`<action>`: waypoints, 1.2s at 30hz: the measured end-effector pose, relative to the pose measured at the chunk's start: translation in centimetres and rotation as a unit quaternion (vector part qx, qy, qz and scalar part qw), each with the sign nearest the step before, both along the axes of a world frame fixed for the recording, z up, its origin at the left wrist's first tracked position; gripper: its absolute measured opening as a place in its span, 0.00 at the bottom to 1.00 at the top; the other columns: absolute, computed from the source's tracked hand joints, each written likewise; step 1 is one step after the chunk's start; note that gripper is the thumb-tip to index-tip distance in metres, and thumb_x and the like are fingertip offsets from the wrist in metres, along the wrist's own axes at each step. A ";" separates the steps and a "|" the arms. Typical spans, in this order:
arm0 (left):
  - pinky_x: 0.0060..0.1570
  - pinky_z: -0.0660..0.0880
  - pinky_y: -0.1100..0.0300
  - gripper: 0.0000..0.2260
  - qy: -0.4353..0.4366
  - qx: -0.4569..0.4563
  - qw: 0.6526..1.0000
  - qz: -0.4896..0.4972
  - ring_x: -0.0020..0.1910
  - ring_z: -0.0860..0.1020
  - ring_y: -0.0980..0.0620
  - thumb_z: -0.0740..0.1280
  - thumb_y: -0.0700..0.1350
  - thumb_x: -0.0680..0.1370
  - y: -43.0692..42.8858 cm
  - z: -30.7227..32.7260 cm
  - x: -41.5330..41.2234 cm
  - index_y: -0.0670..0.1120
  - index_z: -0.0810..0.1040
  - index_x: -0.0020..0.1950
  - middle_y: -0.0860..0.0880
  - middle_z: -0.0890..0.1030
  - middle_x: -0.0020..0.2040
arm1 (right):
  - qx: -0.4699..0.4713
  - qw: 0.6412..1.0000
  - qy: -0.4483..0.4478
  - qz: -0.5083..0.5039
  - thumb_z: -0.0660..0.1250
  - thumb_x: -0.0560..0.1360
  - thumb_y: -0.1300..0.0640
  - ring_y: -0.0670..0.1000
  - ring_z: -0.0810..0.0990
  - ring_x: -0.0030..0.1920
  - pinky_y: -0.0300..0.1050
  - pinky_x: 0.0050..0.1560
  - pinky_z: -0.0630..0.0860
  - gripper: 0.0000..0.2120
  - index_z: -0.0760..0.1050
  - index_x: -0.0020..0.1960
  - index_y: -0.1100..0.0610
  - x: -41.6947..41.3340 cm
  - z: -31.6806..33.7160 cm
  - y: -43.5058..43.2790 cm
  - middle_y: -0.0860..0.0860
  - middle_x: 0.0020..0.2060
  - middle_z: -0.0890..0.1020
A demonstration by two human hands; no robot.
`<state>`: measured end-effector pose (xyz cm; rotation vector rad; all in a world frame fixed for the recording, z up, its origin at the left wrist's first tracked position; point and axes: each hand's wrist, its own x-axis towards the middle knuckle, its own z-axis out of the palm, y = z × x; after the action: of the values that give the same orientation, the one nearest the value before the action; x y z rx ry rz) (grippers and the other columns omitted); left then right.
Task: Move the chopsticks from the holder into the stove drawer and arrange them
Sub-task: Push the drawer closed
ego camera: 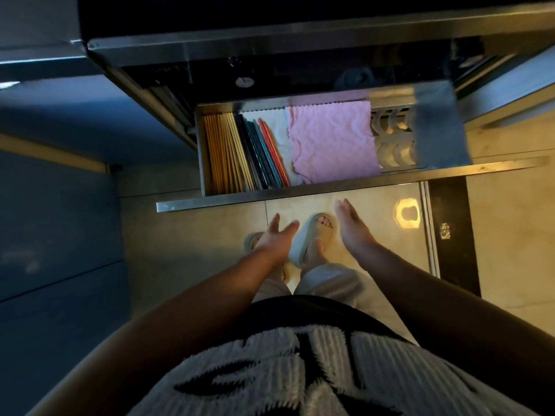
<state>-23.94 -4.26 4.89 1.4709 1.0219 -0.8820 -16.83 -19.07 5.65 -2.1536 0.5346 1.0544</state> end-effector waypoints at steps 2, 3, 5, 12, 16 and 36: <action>0.71 0.64 0.46 0.29 0.015 -0.022 0.992 0.120 0.74 0.64 0.42 0.62 0.60 0.80 0.2 0.6 1.7 0.54 0.60 0.78 0.46 0.63 0.78 | 0.086 0.971 0.072 -0.209 0.51 0.77 0.33 0.56 0.68 0.69 0.60 0.66 0.64 0.32 0.60 0.75 0.50 0.9 0.2 0.3 0.52 0.71 0.69; 0.67 0.67 0.47 0.28 0.014 -0.044 0.984 0.173 0.73 0.66 0.43 0.62 0.60 0.80 0.4 0.8 2.4 0.54 0.62 0.77 0.46 0.65 0.76 | 0.133 0.943 0.108 -0.284 0.51 0.76 0.31 0.56 0.68 0.69 0.63 0.64 0.65 0.34 0.60 0.75 0.49 1.4 0.2 0.1 0.53 0.71 0.69; 0.65 0.68 0.47 0.28 0.009 -0.113 0.957 0.266 0.72 0.67 0.45 0.60 0.62 0.80 0.5 1.3 3.4 0.51 0.64 0.76 0.48 0.67 0.76 | 0.217 0.891 0.146 -0.373 0.50 0.73 0.28 0.59 0.64 0.73 0.68 0.66 0.60 0.37 0.58 0.76 0.46 2.4 0.0 -0.5 0.54 0.75 0.63; 0.64 0.67 0.41 0.34 0.021 -0.238 0.848 0.473 0.71 0.69 0.44 0.59 0.68 0.77 0.0 1.7 4.9 0.54 0.59 0.79 0.47 0.70 0.73 | 0.361 0.781 0.140 -0.491 0.52 0.70 0.26 0.65 0.58 0.75 0.70 0.69 0.56 0.39 0.55 0.76 0.42 5.7 -0.8 -2.7 0.57 0.76 0.59; 0.63 0.67 0.41 0.35 -0.016 -0.290 0.778 0.557 0.73 0.67 0.41 0.57 0.70 0.76 -1.3 2.4 5.8 0.54 0.60 0.78 0.43 0.69 0.74 | 0.409 0.744 0.149 -0.506 0.52 0.70 0.25 0.67 0.59 0.74 0.69 0.69 0.57 0.43 0.51 0.77 0.45 8.3 -0.3 -4.3 0.60 0.76 0.58; 0.73 0.54 0.38 0.41 -0.181 -0.259 0.752 0.579 0.75 0.63 0.41 0.61 0.71 0.73 -3.1 1.7 15.4 0.51 0.55 0.80 0.42 0.64 0.76 | 0.473 0.771 0.227 -0.361 0.51 0.61 0.18 0.65 0.59 0.74 0.65 0.62 0.69 0.56 0.48 0.78 0.50 18.7 -0.2 -4.7 0.63 0.76 0.54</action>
<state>-8.49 -7.36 6.56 0.3006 1.0227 0.0740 1.91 -23.79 5.46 -0.6813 0.7456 1.0372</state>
